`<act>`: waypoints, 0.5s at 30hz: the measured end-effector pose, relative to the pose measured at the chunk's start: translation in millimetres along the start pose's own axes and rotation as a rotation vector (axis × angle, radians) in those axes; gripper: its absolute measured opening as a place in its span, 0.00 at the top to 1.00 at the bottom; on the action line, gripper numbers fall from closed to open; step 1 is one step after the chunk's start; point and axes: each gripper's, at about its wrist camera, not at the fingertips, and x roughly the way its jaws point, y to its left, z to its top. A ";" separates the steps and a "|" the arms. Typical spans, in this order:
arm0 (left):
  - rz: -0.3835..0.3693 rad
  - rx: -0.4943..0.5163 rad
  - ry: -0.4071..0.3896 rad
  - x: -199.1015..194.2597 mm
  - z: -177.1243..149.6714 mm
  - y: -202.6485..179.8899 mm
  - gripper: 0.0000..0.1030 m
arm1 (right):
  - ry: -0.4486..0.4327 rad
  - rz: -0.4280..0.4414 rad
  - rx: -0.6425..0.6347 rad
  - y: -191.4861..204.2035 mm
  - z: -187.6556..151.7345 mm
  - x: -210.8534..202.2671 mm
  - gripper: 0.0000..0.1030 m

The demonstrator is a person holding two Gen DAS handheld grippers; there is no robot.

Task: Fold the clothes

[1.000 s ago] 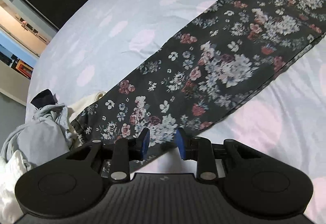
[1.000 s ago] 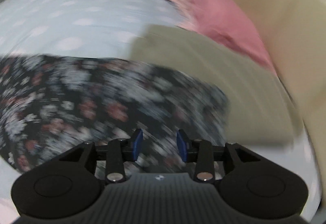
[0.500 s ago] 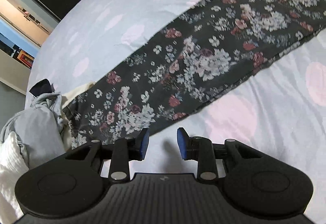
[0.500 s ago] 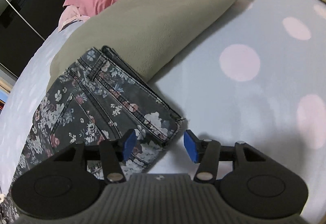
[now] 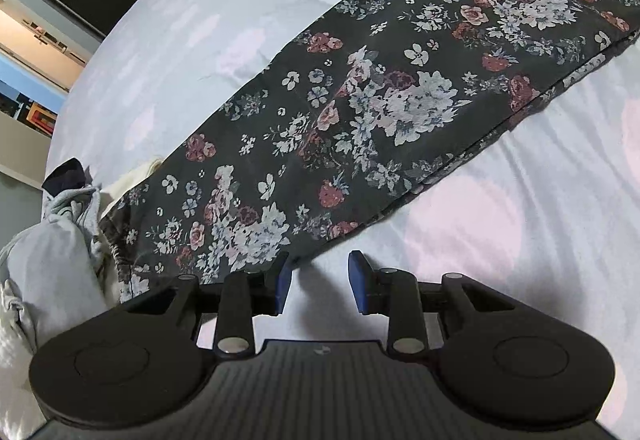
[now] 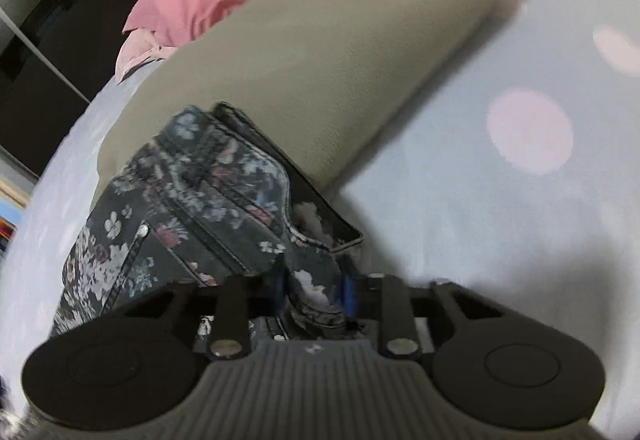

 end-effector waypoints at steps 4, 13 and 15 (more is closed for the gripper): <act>0.001 0.008 -0.017 -2.2 -1.9 3.8 0.72 | -0.088 0.013 0.023 6.8 12.1 -39.1 0.87; 0.005 0.002 -0.050 -14.0 -6.7 9.6 0.72 | -0.209 -0.083 0.005 1.6 22.0 -79.9 0.87; 0.010 0.006 -0.052 -16.0 -8.5 9.3 0.72 | -0.172 -0.116 -0.015 -2.7 17.8 -68.0 0.87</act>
